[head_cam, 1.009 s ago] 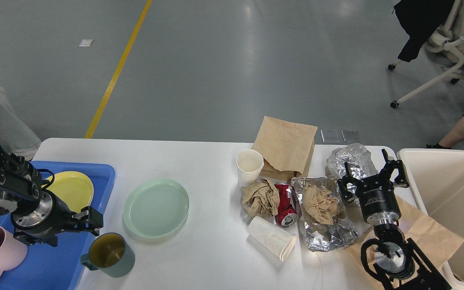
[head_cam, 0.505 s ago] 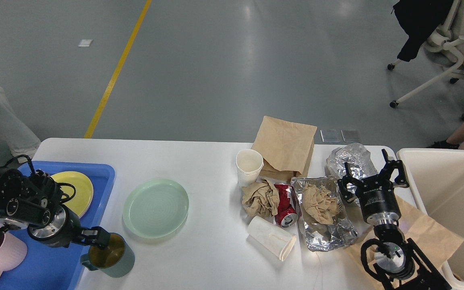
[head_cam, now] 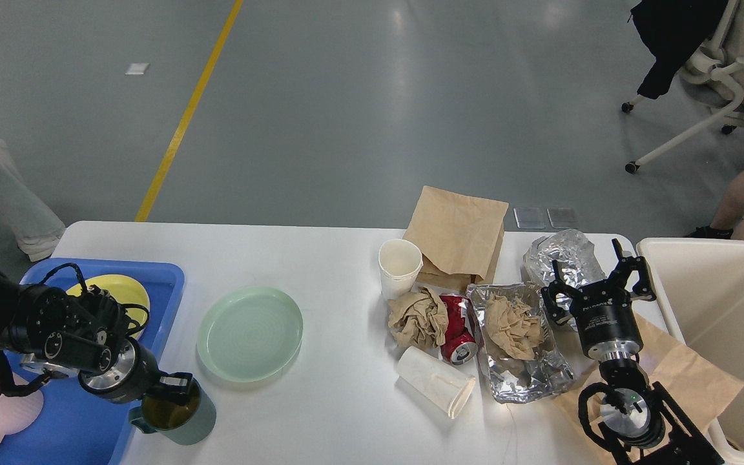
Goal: Tidy desktop
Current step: 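Close the left gripper on the dark green mug, then lift the mug with the left gripper and set it on the blue tray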
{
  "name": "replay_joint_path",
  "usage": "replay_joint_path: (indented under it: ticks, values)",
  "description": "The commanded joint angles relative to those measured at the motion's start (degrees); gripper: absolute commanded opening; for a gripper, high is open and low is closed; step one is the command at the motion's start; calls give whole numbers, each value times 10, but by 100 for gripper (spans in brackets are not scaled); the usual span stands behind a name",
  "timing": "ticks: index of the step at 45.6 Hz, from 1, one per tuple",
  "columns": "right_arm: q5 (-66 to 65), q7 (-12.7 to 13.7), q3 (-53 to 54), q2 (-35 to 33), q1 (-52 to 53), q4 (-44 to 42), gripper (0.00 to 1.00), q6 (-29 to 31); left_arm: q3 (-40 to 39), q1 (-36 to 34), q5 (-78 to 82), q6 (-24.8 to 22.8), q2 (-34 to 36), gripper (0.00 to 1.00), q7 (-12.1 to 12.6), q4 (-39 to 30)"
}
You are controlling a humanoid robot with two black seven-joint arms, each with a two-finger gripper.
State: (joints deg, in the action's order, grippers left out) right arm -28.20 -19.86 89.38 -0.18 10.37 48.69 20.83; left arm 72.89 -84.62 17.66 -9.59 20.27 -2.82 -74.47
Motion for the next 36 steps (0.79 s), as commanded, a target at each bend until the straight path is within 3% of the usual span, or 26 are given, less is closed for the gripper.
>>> replay_joint_path:
  ticks: [1, 12, 28, 36]
  values:
    - [0, 0, 0, 0, 0, 0, 100, 0, -1, 3, 1, -1, -1, 32, 15, 0]
    - [0, 0, 0, 0, 0, 0, 100, 0, -2, 2, 5, -10, -1, 0, 15, 1]
    - [0, 0, 0, 0, 0, 0, 100, 0, -26, -11, 4, -34, 9, 0, 11, -6]
    - [0, 0, 0, 0, 0, 0, 100, 0, 1, -141, 2, -140, 42, 0, 4, -52]
